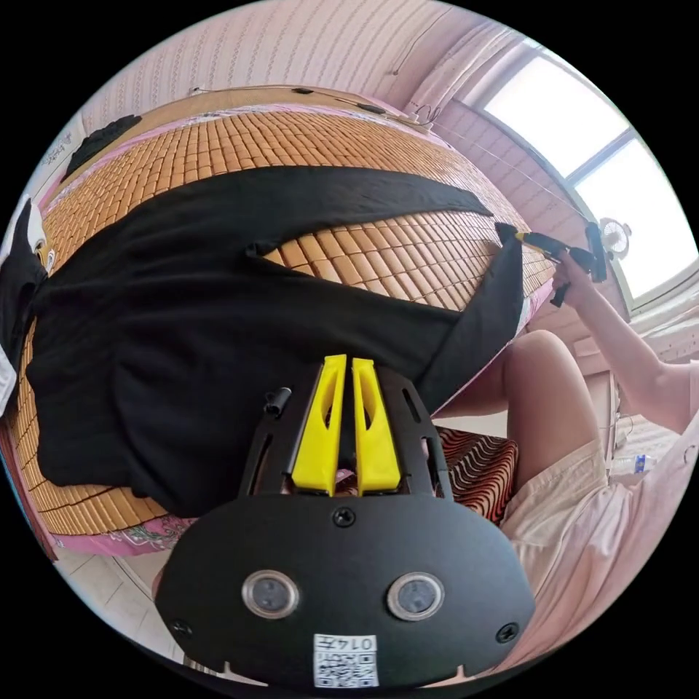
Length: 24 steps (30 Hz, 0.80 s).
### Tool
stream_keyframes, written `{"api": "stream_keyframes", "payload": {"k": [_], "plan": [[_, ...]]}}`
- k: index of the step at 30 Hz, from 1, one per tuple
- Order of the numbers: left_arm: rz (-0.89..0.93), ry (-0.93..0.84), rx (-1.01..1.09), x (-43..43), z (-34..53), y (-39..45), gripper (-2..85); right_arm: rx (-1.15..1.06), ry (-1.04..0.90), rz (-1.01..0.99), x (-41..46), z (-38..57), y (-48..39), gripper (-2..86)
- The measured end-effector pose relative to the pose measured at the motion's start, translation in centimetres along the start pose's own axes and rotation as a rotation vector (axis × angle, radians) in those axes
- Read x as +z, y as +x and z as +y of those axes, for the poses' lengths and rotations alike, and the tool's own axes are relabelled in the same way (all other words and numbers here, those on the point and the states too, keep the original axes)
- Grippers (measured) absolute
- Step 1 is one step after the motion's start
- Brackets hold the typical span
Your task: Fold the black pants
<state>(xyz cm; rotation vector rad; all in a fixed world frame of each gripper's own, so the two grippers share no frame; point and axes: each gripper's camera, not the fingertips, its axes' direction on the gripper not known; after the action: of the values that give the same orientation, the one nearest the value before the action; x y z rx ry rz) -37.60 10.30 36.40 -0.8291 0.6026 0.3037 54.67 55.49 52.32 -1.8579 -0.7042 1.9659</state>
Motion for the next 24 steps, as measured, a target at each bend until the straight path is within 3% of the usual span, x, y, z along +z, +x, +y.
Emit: {"api": "stream_keyframes", "payload": {"k": [2,6,11,14,18,24], "plan": [[-0.018,0.032,0.008,-1.1,0.3,0.4,-0.8,-0.009,0.208,-0.131,-4.8,0.0,0.1,0.8],[0.016,0.127,0.042,-3.2,0.5,2.0,-0.8,0.100,0.414,-0.177,-10.2,2.7,3.3,0.6],[0.063,0.073,0.080,-1.3,0.1,3.7,-0.1,0.330,0.149,0.034,-6.0,8.1,10.2,0.6],[0.063,0.032,0.106,-0.7,0.0,4.5,0.1,0.426,0.100,0.127,-4.4,10.3,11.4,0.6],[0.034,0.026,0.106,-1.1,0.0,4.7,0.0,0.339,0.154,0.231,-3.6,10.4,9.3,0.4],[-0.064,-0.039,0.099,0.0,-0.3,4.3,-0.1,0.091,0.029,0.334,2.8,6.5,5.0,-0.4]]}}
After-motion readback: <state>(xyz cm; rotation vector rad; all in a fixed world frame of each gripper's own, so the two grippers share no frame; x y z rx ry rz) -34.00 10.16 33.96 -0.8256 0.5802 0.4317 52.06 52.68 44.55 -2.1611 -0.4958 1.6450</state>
